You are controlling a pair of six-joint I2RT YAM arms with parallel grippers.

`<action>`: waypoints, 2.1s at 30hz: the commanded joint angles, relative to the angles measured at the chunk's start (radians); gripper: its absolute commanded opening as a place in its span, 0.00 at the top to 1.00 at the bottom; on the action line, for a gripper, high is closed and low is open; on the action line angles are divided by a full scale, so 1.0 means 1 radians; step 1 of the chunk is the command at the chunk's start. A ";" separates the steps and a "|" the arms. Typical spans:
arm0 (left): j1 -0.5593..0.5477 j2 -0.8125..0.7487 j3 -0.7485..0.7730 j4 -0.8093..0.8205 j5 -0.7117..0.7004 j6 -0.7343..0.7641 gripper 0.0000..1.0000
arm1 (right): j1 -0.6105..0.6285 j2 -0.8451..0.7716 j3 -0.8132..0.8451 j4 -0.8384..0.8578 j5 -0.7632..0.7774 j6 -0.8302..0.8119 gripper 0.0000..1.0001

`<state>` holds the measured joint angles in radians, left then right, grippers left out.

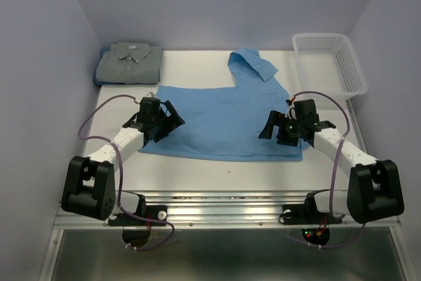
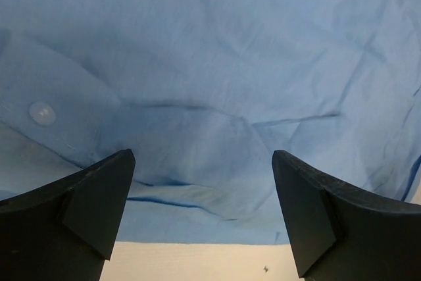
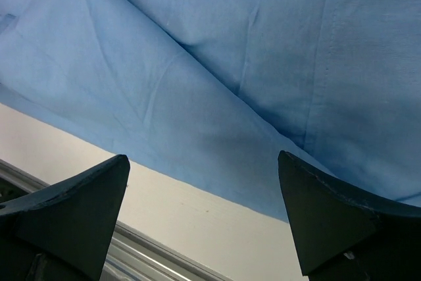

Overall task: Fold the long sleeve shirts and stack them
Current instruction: Fold the shirt

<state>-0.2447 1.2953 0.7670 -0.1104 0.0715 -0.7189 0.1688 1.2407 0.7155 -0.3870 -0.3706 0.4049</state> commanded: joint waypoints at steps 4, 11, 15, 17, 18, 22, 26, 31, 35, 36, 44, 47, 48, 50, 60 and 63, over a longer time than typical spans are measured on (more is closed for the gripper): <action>-0.015 0.068 -0.150 0.103 0.085 -0.053 0.01 | 0.018 0.100 -0.048 0.031 0.101 0.106 0.00; -0.016 0.110 -0.218 0.117 0.117 -0.085 0.01 | 0.009 0.100 -0.152 -0.085 0.154 0.259 0.00; -0.019 0.010 -0.255 0.028 0.137 -0.100 0.01 | 0.000 0.065 -0.175 -0.191 0.189 0.276 0.00; -0.018 -0.043 -0.247 -0.029 0.133 -0.077 0.01 | 0.000 0.020 -0.182 -0.240 0.185 0.290 0.00; -0.018 -0.057 -0.223 -0.084 0.128 -0.065 0.01 | 0.000 0.007 -0.174 -0.260 0.180 0.295 0.00; -0.018 -0.091 -0.115 -0.167 0.097 -0.007 0.01 | 0.000 -0.084 -0.076 -0.323 0.184 0.221 0.00; -0.018 -0.048 0.101 -0.258 -0.030 0.078 0.01 | 0.000 -0.165 0.109 -0.189 0.141 0.062 0.00; 0.053 0.056 0.337 -0.290 -0.231 0.165 0.01 | 0.011 -0.017 0.306 -0.023 0.239 -0.098 0.00; 0.122 0.238 0.488 -0.276 -0.197 0.220 0.01 | 0.011 0.216 0.511 0.056 0.307 -0.199 0.00; 0.130 0.321 0.556 -0.267 -0.188 0.232 0.01 | 0.011 0.273 0.574 0.050 0.320 -0.243 0.00; 0.136 0.671 0.856 -0.304 -0.076 0.381 0.01 | 0.011 0.806 1.169 -0.019 0.533 -0.308 0.00; 0.136 0.714 0.862 -0.298 0.000 0.404 0.01 | -0.003 0.943 1.312 -0.056 0.533 -0.331 0.00; 0.136 0.725 0.861 -0.293 0.008 0.410 0.01 | -0.003 0.966 1.337 -0.064 0.520 -0.331 0.00; 0.134 0.746 0.862 -0.293 0.013 0.415 0.01 | -0.015 1.003 1.369 -0.072 0.477 -0.321 0.00; 0.133 0.866 0.903 -0.331 -0.033 0.412 0.17 | -0.025 1.053 1.375 -0.072 0.444 -0.322 0.00; 0.133 0.897 0.927 -0.341 -0.044 0.404 0.31 | -0.025 1.051 1.360 -0.070 0.432 -0.322 0.00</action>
<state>-0.1108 2.1574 1.6516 -0.4171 0.0399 -0.3172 0.1444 2.2955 2.0430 -0.4675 0.0868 0.1001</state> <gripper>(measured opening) 0.761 0.998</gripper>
